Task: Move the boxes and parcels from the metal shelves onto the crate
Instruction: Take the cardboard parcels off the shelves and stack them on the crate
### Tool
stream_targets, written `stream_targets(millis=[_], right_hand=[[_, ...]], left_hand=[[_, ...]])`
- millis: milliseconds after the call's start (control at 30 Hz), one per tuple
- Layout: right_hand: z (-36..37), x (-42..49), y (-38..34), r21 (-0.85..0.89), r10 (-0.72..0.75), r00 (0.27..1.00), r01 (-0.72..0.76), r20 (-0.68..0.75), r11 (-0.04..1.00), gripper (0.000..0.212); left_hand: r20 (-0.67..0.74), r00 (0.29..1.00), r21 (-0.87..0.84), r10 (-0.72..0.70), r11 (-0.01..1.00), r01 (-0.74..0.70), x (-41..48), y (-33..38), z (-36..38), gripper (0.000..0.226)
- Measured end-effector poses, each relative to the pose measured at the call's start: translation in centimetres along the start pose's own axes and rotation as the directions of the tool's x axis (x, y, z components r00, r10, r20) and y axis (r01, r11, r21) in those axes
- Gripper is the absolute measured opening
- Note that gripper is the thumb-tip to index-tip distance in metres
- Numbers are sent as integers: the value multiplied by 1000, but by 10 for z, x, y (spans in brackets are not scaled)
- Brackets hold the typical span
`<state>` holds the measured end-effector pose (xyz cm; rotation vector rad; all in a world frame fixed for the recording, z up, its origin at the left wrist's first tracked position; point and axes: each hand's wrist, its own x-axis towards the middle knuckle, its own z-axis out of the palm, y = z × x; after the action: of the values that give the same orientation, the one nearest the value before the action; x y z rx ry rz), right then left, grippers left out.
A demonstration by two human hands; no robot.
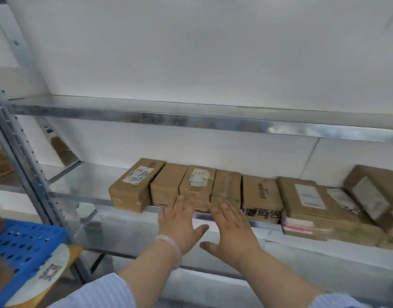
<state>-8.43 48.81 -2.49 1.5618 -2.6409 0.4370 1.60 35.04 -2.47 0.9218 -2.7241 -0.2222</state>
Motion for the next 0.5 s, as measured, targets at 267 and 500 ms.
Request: stream_targets(millis=[267, 500], right_hand=[[-75, -114, 188, -92, 238, 967, -247, -94, 965, 95], [-124, -191, 308, -98, 406, 900, -424, -160, 901, 91]], left_hand=[[51, 971, -178, 232, 959, -219, 0, 227, 38, 88], [82, 929, -242, 362, 911, -334, -6, 372, 70, 83]])
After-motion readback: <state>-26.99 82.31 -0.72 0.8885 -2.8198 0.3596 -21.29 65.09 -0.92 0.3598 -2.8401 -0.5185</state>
